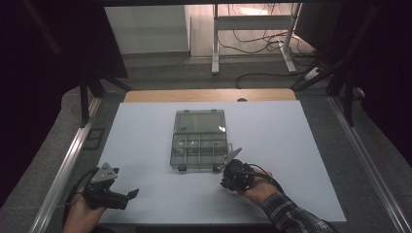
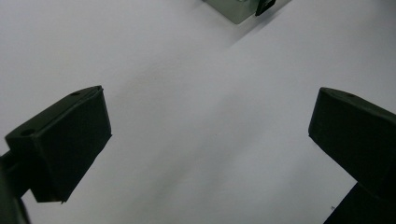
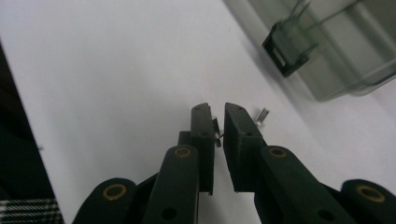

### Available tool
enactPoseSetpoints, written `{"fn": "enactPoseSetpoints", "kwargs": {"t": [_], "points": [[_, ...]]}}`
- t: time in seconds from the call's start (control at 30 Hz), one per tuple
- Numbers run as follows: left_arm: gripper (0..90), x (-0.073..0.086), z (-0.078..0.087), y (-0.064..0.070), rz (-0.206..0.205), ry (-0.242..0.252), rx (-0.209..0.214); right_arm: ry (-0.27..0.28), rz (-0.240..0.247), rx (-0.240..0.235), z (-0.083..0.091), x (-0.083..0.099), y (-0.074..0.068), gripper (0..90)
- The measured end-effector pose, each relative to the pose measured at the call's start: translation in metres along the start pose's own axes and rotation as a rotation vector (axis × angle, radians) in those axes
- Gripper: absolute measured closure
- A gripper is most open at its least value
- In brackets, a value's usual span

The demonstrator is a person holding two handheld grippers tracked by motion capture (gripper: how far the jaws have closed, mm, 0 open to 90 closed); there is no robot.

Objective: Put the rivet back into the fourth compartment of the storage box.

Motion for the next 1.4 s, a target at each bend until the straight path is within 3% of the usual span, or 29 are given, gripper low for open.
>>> {"fn": "enactPoseSetpoints", "kwargs": {"t": [0.57, 0.9, 1.4], "points": [[0.0, 0.0, -0.001, 0.0, -0.004, -0.003, 0.002, 0.119, -0.086, -0.032, 0.022, 0.002, 0.013, 80.3], [0.0, 0.0, -0.001, 0.0, -0.003, -0.003, 0.002, 0.215, -0.092, -0.013, 0.038, 0.0, 0.017, 80.3], [0.0, 0.0, -0.001, 0.001, -0.003, -0.005, 0.002, 0.269, -0.112, -0.007, 0.05, -0.002, 0.028, 80.2]]}}
Point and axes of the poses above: each handheld gripper's, and its own axes: z roughly backward along the jaws, x roughly out of its underside, y roughly to its right, the point moved 2 cm from there along -z, roughly forward along the jaws
